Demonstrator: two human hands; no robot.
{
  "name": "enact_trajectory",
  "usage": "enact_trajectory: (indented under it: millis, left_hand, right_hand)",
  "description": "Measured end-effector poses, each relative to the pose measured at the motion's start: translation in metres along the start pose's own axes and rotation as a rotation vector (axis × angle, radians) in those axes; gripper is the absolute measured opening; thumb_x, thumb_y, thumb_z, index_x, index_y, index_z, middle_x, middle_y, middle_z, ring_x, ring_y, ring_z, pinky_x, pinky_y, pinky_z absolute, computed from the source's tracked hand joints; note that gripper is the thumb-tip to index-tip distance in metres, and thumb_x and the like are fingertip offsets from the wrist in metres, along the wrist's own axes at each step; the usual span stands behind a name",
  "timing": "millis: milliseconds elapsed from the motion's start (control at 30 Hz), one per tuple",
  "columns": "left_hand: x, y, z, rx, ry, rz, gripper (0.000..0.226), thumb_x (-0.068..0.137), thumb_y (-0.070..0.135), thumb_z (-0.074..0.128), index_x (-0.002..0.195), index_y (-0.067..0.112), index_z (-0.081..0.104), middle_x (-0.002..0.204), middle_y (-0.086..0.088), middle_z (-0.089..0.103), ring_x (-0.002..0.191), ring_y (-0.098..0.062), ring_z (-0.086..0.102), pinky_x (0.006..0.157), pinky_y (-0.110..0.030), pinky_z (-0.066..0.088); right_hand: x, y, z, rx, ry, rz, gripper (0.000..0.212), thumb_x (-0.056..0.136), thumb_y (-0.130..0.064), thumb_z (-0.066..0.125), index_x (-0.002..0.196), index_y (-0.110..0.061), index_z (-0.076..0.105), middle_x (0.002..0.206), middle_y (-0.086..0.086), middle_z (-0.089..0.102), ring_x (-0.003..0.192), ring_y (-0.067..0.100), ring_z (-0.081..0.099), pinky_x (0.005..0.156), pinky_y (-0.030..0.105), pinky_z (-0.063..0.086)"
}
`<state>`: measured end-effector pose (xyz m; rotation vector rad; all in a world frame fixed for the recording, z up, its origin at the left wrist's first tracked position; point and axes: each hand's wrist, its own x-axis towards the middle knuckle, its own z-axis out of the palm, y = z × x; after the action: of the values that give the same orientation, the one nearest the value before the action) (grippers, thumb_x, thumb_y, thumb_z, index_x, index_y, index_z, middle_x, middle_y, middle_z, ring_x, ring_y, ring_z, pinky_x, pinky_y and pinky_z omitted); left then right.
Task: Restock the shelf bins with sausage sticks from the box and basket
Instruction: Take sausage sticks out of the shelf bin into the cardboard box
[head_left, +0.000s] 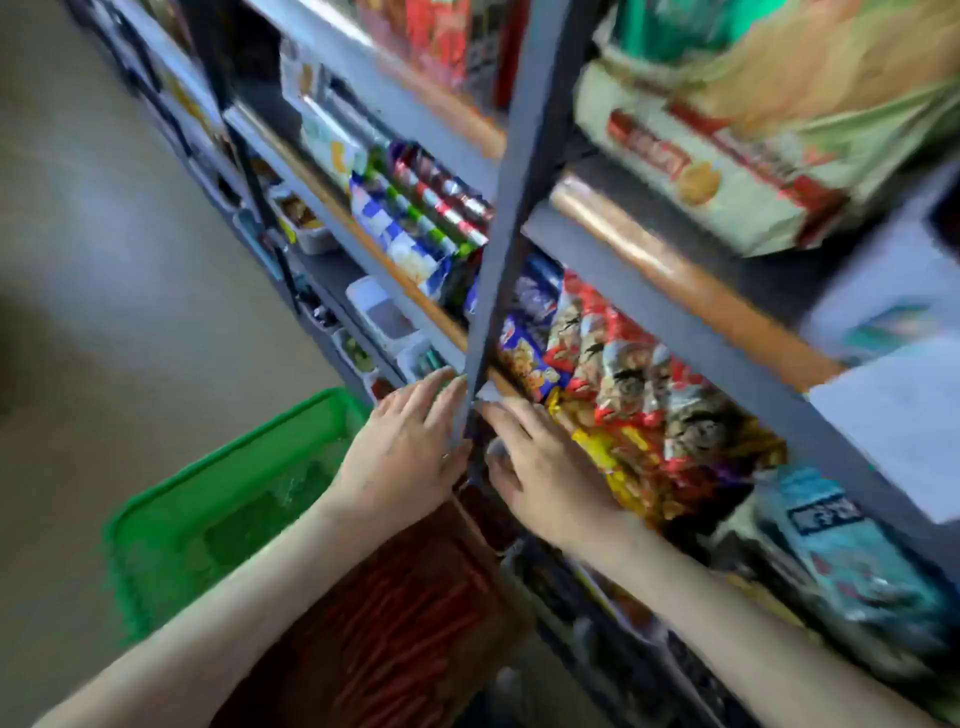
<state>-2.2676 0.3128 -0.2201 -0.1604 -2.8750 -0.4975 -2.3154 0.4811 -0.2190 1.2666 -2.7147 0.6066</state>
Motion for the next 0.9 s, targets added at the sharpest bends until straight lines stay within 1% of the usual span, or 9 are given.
enact_trajectory:
  millis: [133,267,467,533,600,667,733,800,900]
  left_hand:
    - [0.074,0.079,-0.054,-0.07,0.189,0.327,0.05,0.09,0.034,0.044,0.129,0.003,0.051,0.125,-0.013,0.057,0.109,-0.031,0.058,0.091,-0.04,0.049]
    - [0.119,0.16,-0.081,-0.233,0.277,0.505,0.046,0.089,0.035,0.045,0.124,0.007,0.052,0.115,-0.01,0.058,0.1,-0.03,0.058,0.085,-0.038,0.047]
    - [0.156,0.236,-0.099,-0.255,0.378,0.792,0.053,0.089,0.051,0.045,0.118,0.009,0.059,0.111,-0.008,0.059,0.095,-0.027,0.055,0.082,-0.034,0.042]
    - [0.171,0.246,-0.101,-0.246,0.321,0.795,0.059,0.088,0.058,0.039,0.121,0.013,0.058,0.11,-0.006,0.058,0.098,-0.028,0.055,0.085,-0.036,0.042]
    - [0.189,0.248,-0.103,-0.203,0.21,0.689,0.074,0.082,0.07,0.026,0.131,0.021,0.05,0.122,-0.005,0.054,0.114,-0.029,0.049,0.097,-0.039,0.036]
    - [0.204,0.244,-0.099,-0.074,0.103,0.555,0.087,0.073,0.078,0.017,0.144,0.029,0.03,0.145,-0.007,0.035,0.136,-0.029,0.026,0.114,-0.047,0.017]
    - [0.212,0.239,-0.093,0.039,-0.013,0.492,0.087,0.076,0.079,0.026,0.148,0.033,0.01,0.157,-0.006,0.01,0.145,-0.026,0.0,0.115,-0.053,-0.004]
    - [0.213,0.238,-0.089,0.037,-0.104,0.469,0.085,0.08,0.075,0.034,0.148,0.037,0.002,0.159,-0.004,-0.004,0.145,-0.023,-0.013,0.113,-0.053,-0.012]
    - [0.21,0.238,-0.088,0.03,-0.166,0.446,0.085,0.081,0.075,0.033,0.148,0.039,-0.004,0.158,-0.001,-0.017,0.143,-0.02,-0.023,0.113,-0.052,-0.016]
  right_hand:
    - [-0.026,0.002,-0.137,-0.135,0.289,0.118,0.04,0.089,-0.026,0.048,0.127,-0.014,0.049,0.119,0.0,0.055,0.11,0.013,0.049,0.094,0.022,0.036]
    - [-0.072,0.005,-0.227,-0.257,0.464,0.247,0.04,0.088,-0.028,0.044,0.128,-0.022,0.047,0.121,-0.009,0.049,0.109,0.009,0.051,0.094,0.016,0.035]
    - [-0.127,0.022,-0.287,-0.405,0.497,0.451,0.045,0.093,-0.029,0.051,0.137,-0.025,0.041,0.132,-0.014,0.039,0.124,0.002,0.039,0.102,0.017,0.031]
    - [-0.134,0.032,-0.299,-0.4,0.445,0.561,0.055,0.093,-0.031,0.054,0.143,-0.027,0.032,0.141,-0.013,0.031,0.132,0.002,0.026,0.103,0.014,0.023]
    - [-0.134,0.045,-0.304,-0.391,0.363,0.67,0.065,0.093,-0.035,0.054,0.148,-0.028,0.019,0.148,-0.01,0.02,0.137,0.006,0.016,0.104,0.018,0.018]
    - [-0.127,0.055,-0.305,-0.387,0.283,0.703,0.078,0.091,-0.041,0.055,0.15,-0.029,0.005,0.153,-0.009,0.011,0.141,0.01,0.008,0.11,0.023,0.012]
    - [-0.12,0.064,-0.306,-0.457,0.183,0.68,0.09,0.089,-0.049,0.055,0.15,-0.029,-0.007,0.156,-0.006,0.002,0.143,0.012,0.001,0.108,0.02,-0.003]
    - [-0.112,0.07,-0.307,-0.592,0.104,0.634,0.096,0.087,-0.055,0.054,0.149,-0.028,-0.015,0.157,-0.003,-0.005,0.144,0.016,-0.001,0.101,0.016,-0.014]
    - [-0.095,0.079,-0.304,-0.636,0.048,0.613,0.098,0.086,-0.055,0.056,0.148,-0.03,-0.017,0.158,0.001,-0.01,0.145,0.024,0.003,0.114,0.033,0.002]
